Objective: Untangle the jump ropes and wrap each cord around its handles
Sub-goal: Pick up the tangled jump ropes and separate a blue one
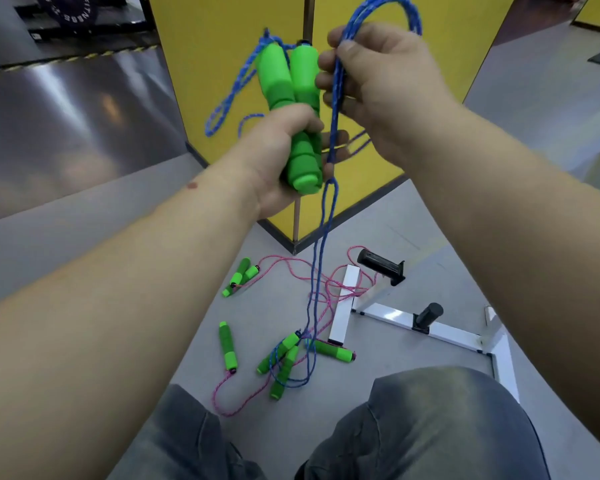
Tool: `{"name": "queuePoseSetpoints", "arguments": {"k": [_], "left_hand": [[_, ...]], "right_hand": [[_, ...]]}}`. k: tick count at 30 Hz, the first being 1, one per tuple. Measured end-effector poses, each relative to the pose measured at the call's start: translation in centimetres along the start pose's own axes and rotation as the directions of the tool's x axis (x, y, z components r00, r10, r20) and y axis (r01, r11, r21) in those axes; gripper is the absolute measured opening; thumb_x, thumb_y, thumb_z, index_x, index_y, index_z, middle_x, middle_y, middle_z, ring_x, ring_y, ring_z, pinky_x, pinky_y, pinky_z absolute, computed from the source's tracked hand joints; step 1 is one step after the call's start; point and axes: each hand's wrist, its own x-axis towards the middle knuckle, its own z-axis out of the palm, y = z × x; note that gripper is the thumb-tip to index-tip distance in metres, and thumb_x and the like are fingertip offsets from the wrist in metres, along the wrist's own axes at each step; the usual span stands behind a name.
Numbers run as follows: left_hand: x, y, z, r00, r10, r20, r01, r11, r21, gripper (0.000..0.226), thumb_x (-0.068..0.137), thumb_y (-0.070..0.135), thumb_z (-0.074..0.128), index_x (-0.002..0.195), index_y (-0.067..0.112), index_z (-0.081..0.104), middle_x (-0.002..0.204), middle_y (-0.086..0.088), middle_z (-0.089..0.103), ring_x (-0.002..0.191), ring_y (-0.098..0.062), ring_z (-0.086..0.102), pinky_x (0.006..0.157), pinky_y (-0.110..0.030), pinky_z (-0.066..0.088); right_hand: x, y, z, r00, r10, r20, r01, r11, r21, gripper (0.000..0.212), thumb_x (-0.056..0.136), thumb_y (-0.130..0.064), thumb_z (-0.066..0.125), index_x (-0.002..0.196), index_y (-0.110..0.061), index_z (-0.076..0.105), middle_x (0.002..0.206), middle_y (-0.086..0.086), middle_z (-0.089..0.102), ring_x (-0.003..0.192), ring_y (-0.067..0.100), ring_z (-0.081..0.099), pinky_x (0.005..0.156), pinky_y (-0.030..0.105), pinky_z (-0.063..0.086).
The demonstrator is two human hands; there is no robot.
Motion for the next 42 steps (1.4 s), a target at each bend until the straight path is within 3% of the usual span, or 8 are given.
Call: {"name": "queuePoseSetpoints", "arguments": {"k": [4, 10, 15, 25, 30, 34, 37, 42], "left_hand": [[0.1, 0.4, 0.4, 1.0, -0.021, 0.012, 0.022, 0.996, -0.085, 0.012, 0.096, 0.01, 0.048, 0.105, 0.007, 0.054, 0.076, -0.005, 0.062, 0.069, -0.02, 0.062, 0.062, -0.027, 0.048], [0.7, 4.7, 0.3, 0.991, 0.088, -0.098, -0.102, 0.983, -0.152, 0.017, 0.094, 0.011, 0.051, 0.077, 0.009, 0.056, 0.07, -0.002, 0.058, 0.066, -0.018, 0.059, 0.061, -0.026, 0.048], [1.1, 5.9, -0.5, 0.966, 0.194, -0.172, -0.207, 0.977, -0.059, 0.011, 0.095, 0.013, 0.053, 0.086, 0.009, 0.057, 0.082, -0.007, 0.065, 0.081, -0.024, 0.065, 0.068, -0.029, 0.052], [-0.4, 0.7, -0.3, 0.999, -0.014, 0.032, 0.013, 0.999, 0.029, 0.015, 0.096, 0.012, 0.048, 0.109, 0.009, 0.056, 0.086, -0.008, 0.07, 0.079, -0.024, 0.069, 0.063, -0.027, 0.05], [-0.2, 3.3, 0.0, 0.998, 0.066, -0.021, -0.066, 0.998, 0.002, 0.017, 0.096, 0.013, 0.05, 0.081, 0.01, 0.057, 0.07, -0.003, 0.058, 0.061, -0.016, 0.056, 0.059, -0.026, 0.048], [0.1, 6.2, 0.3, 0.988, 0.147, -0.041, -0.147, 0.989, -0.006, 0.019, 0.096, 0.015, 0.053, 0.078, 0.011, 0.059, 0.075, -0.002, 0.061, 0.07, -0.019, 0.061, 0.063, -0.026, 0.05], [0.5, 7.7, 0.4, 0.981, 0.18, -0.073, -0.181, 0.983, -0.01, 0.017, 0.098, 0.016, 0.054, 0.081, 0.013, 0.058, 0.076, 0.0, 0.064, 0.075, -0.018, 0.064, 0.066, -0.027, 0.051], [0.7, 6.5, 0.1, 0.97, 0.205, -0.13, -0.192, 0.976, 0.102, 0.009, 0.095, 0.016, 0.053, 0.092, 0.008, 0.057, 0.093, -0.011, 0.067, 0.077, -0.024, 0.063, 0.067, -0.03, 0.052]], "right_hand": [[0.3, 0.3, 0.1, 0.999, -0.015, -0.031, 0.014, 0.999, -0.038, 0.014, 0.103, -0.012, 0.048, 0.104, -0.012, 0.063, 0.089, 0.005, 0.067, 0.077, 0.017, 0.063, 0.074, 0.03, 0.056], [-2.6, 2.6, 0.2, 0.838, 0.462, 0.289, -0.439, 0.887, -0.144, 0.026, 0.1, -0.024, 0.043, 0.11, -0.01, 0.063, 0.091, 0.009, 0.073, 0.092, 0.028, 0.074, 0.094, 0.043, 0.055], [-2.6, 1.9, 0.1, 0.943, 0.281, 0.18, -0.261, 0.957, -0.13, 0.02, 0.104, -0.007, 0.043, 0.108, -0.008, 0.063, 0.082, 0.006, 0.067, 0.078, 0.023, 0.071, 0.091, 0.05, 0.056], [0.5, -0.8, 0.4, 0.993, -0.105, -0.048, 0.103, 0.994, -0.047, 0.017, 0.102, -0.008, 0.046, 0.11, -0.006, 0.061, 0.093, 0.008, 0.071, 0.082, 0.017, 0.065, 0.075, 0.031, 0.057], [-0.2, -0.1, 0.9, 0.981, 0.19, 0.051, -0.191, 0.981, 0.03, 0.013, 0.099, -0.018, 0.048, 0.1, -0.014, 0.06, 0.084, 0.005, 0.064, 0.075, 0.02, 0.063, 0.075, 0.035, 0.053], [-2.4, 1.0, 0.8, 0.84, 0.448, 0.306, -0.415, 0.894, -0.169, 0.03, 0.096, -0.016, 0.042, 0.113, -0.007, 0.064, 0.096, 0.011, 0.075, 0.089, 0.027, 0.072, 0.09, 0.04, 0.055], [-2.9, 1.4, 0.7, 0.887, 0.373, 0.273, -0.278, 0.902, -0.331, 0.021, 0.102, -0.014, 0.047, 0.109, -0.01, 0.066, 0.089, 0.006, 0.076, 0.089, 0.024, 0.075, 0.093, 0.045, 0.058], [-1.7, -0.7, 0.5, 0.981, 0.153, 0.122, -0.135, 0.98, -0.144, 0.016, 0.105, -0.015, 0.047, 0.105, -0.012, 0.062, 0.082, 0.003, 0.069, 0.077, 0.021, 0.07, 0.086, 0.048, 0.06]]}}
